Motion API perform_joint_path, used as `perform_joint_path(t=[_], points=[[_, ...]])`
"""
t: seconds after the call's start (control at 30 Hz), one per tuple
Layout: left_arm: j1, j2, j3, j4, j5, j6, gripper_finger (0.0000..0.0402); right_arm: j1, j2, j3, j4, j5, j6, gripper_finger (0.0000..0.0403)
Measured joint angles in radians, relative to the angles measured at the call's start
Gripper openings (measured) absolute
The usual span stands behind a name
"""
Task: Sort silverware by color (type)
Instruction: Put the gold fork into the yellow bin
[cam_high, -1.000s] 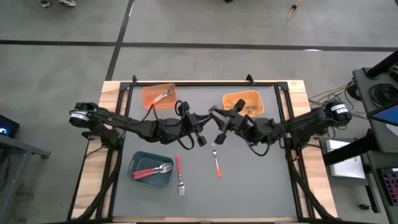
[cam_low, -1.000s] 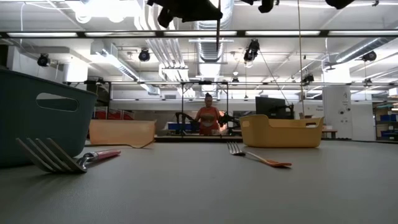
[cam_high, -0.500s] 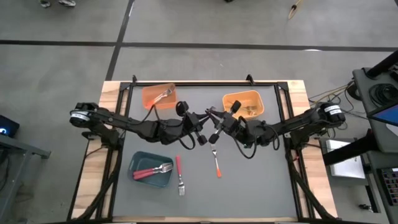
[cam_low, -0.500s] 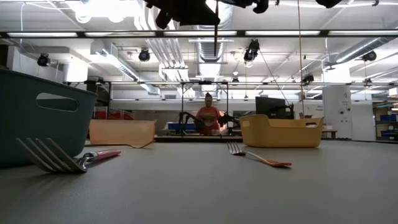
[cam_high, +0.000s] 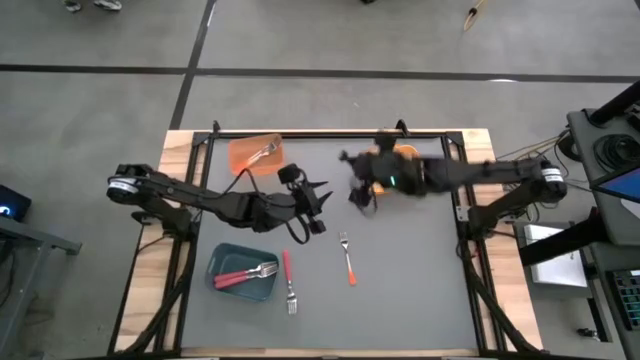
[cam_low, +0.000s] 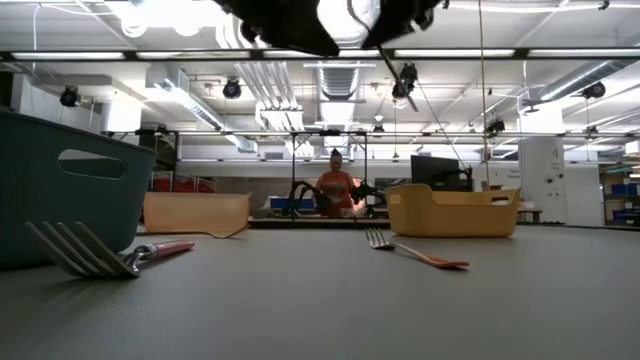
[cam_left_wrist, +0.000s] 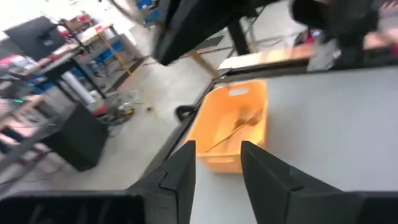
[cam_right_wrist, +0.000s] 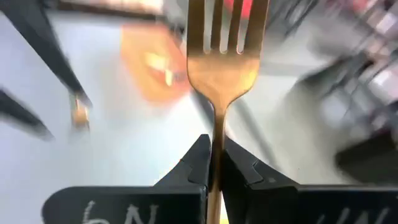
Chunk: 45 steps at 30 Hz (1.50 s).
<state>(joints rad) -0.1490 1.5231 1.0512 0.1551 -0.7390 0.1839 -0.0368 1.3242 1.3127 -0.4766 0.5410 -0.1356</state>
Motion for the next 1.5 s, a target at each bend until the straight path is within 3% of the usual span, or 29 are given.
perform_joint_path(t=[0.13, 0.3, 0.53, 0.77, 0.9, 1.0, 1.23, 1.5], points=[[0.004, -0.036, 0.0, -0.083, -0.098, 0.062, 0.0118, -0.16, 0.034, 0.084, -0.223, -0.259, -0.036, 0.001], [0.028, -0.071, 0.0, -0.197, -0.142, 0.066, 0.0117, -0.345, 0.092, 0.087, -0.388, -0.516, -0.26, 0.001], [0.073, -0.086, 0.0, -0.398, -0.144, -0.004, 0.0116, -0.497, 0.176, 0.082, -0.543, -0.567, -0.333, 0.0011], [0.104, -0.099, -0.016, -0.595, -0.17, -0.134, 0.0116, -0.534, 0.274, 0.071, -0.607, -0.576, -0.337, 0.0011], [0.119, -0.159, -0.09, -0.553, -0.186, -0.141, 0.0116, -0.536, 0.317, 0.07, -0.608, -0.568, -0.336, 0.0012], [0.119, -0.241, -0.16, -0.466, -0.132, -0.122, 0.0116, -0.548, 0.345, 0.068, -0.613, -0.567, -0.328, 0.0012], [0.119, -0.449, -0.367, -0.014, 0.224, 0.064, 0.0116, -0.581, 0.36, 0.067, -0.609, -0.565, -0.257, 0.0012], [0.119, -0.582, -0.507, 0.227, 0.388, 0.152, 0.0116, -0.584, 0.361, 0.057, -0.588, -0.567, -0.213, 0.0013]])
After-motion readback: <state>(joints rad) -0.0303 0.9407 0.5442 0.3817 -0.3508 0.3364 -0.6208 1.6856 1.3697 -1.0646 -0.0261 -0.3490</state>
